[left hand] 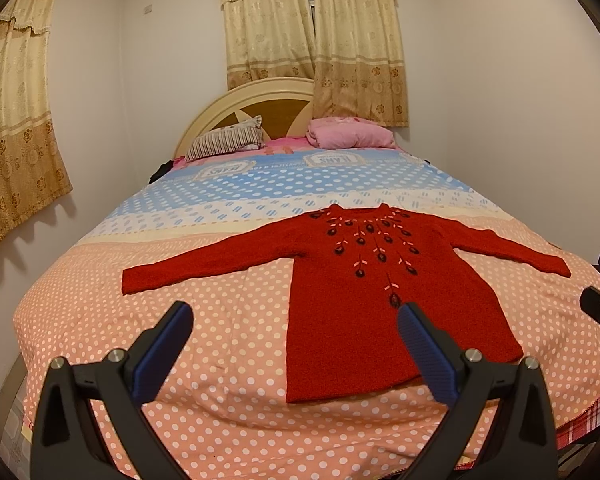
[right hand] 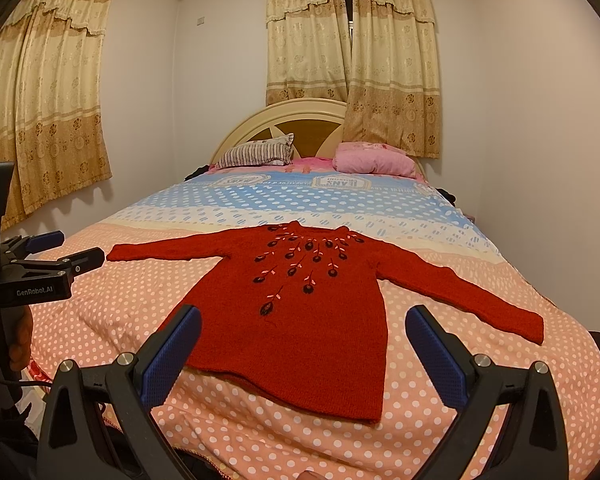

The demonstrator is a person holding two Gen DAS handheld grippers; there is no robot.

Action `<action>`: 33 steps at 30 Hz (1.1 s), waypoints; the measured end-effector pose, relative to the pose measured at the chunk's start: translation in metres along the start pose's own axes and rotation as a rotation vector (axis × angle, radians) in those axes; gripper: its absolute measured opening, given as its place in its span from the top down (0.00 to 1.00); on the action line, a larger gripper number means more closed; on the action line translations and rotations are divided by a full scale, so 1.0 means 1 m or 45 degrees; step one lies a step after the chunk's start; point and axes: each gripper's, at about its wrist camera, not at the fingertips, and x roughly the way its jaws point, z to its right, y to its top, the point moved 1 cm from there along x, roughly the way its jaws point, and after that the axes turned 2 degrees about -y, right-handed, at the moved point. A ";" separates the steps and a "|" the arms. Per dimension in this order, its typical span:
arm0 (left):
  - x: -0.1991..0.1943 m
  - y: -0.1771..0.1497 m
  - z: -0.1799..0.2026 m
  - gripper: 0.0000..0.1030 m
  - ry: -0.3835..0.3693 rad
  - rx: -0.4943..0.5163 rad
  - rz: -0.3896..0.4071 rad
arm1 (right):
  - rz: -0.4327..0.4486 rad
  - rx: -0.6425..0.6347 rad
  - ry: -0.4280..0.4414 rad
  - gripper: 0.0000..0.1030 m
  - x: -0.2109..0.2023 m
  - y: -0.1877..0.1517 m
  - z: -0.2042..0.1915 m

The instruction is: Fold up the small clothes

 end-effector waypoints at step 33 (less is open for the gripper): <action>0.001 0.001 -0.005 0.00 0.004 -0.014 -0.005 | -0.013 -0.003 0.011 0.01 0.003 -0.006 -0.004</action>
